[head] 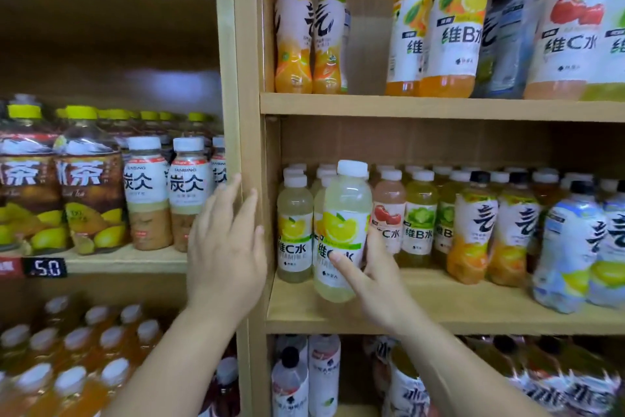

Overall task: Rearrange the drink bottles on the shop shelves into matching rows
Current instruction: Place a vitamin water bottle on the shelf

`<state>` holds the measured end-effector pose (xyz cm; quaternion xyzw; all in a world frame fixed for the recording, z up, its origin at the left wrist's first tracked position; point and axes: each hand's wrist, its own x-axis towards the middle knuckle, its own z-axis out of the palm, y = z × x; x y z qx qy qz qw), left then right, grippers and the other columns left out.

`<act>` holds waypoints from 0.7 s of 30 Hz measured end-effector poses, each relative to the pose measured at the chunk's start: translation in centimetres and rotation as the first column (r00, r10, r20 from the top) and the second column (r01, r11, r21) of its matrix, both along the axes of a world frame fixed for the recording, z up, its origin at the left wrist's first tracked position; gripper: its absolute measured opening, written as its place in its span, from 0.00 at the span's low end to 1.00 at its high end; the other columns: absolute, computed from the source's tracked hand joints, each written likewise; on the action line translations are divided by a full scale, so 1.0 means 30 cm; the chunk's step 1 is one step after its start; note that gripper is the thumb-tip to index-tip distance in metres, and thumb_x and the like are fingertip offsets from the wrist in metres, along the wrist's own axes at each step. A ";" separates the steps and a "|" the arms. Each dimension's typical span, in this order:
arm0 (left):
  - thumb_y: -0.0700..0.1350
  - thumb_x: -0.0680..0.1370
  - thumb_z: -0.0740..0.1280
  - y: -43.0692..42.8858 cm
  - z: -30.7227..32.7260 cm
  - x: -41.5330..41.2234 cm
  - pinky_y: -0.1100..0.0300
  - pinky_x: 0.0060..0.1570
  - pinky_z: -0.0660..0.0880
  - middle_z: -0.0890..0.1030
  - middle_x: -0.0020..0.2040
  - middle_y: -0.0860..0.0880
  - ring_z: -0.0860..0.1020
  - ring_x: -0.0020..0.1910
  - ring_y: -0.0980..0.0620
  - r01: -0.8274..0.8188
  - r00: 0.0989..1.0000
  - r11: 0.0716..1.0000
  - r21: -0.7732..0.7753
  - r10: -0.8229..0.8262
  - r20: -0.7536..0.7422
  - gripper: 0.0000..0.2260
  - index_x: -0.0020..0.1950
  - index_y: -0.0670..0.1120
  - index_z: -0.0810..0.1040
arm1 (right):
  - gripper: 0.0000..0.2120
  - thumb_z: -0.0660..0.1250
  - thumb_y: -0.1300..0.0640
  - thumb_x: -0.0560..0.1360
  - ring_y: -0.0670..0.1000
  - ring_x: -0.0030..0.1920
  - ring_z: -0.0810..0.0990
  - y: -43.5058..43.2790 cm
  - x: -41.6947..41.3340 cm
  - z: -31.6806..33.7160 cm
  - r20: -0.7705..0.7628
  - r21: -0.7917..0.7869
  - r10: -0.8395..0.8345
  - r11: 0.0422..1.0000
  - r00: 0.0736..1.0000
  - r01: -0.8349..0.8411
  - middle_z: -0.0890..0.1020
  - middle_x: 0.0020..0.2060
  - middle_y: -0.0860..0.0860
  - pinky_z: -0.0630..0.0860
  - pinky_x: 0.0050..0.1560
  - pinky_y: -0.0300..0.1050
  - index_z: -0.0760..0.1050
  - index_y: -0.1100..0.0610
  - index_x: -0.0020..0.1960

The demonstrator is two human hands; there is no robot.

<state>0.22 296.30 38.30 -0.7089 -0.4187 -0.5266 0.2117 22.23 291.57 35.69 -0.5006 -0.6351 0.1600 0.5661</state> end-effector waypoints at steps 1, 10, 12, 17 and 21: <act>0.44 0.79 0.63 0.002 -0.028 -0.016 0.39 0.73 0.66 0.68 0.77 0.39 0.67 0.74 0.37 -0.003 1.000 1.000 -0.006 0.003 -0.013 0.23 0.73 0.39 0.74 | 0.17 0.72 0.53 0.80 0.37 0.59 0.79 0.023 -0.004 -0.031 0.000 -0.012 0.013 1.000 1.000 -0.013 0.80 0.55 0.31 0.74 0.56 0.32 0.69 0.46 0.64; 0.46 0.75 0.72 0.016 -0.234 -0.064 0.38 0.59 0.78 0.64 0.79 0.39 0.75 0.68 0.34 -0.056 0.993 0.994 -0.097 0.045 -0.113 0.30 0.77 0.43 0.70 | 0.27 0.74 0.41 0.74 0.38 0.63 0.78 0.160 -0.095 -0.128 0.067 -0.043 -0.008 0.999 0.998 0.011 0.79 0.60 0.35 0.76 0.66 0.45 0.70 0.46 0.69; 0.46 0.74 0.75 0.023 -0.239 -0.063 0.37 0.58 0.79 0.69 0.75 0.38 0.77 0.64 0.33 -0.065 0.993 0.994 -0.086 0.056 -0.107 0.32 0.77 0.45 0.69 | 0.24 0.73 0.39 0.74 0.35 0.63 0.74 0.172 -0.106 -0.135 0.130 -0.028 -0.070 0.997 0.989 0.074 0.76 0.60 0.33 0.71 0.64 0.33 0.70 0.42 0.66; 0.44 0.66 0.83 0.030 -0.225 -0.081 0.41 0.53 0.79 0.79 0.61 0.38 0.80 0.56 0.35 -0.010 0.998 0.998 -0.070 0.005 -0.062 0.38 0.74 0.44 0.75 | 0.31 0.70 0.32 0.71 0.43 0.61 0.75 0.174 -0.110 -0.167 0.204 0.029 -0.203 0.979 0.958 0.202 0.78 0.59 0.43 0.73 0.62 0.38 0.74 0.46 0.69; 0.45 0.66 0.83 0.035 -0.235 -0.087 0.44 0.57 0.76 0.79 0.59 0.39 0.78 0.57 0.38 0.021 0.999 0.998 -0.058 -0.023 -0.039 0.37 0.74 0.45 0.75 | 0.32 0.72 0.37 0.69 0.39 0.63 0.76 0.162 -0.102 -0.169 0.211 0.015 -0.157 0.987 0.965 0.158 0.79 0.62 0.40 0.74 0.66 0.41 0.75 0.46 0.71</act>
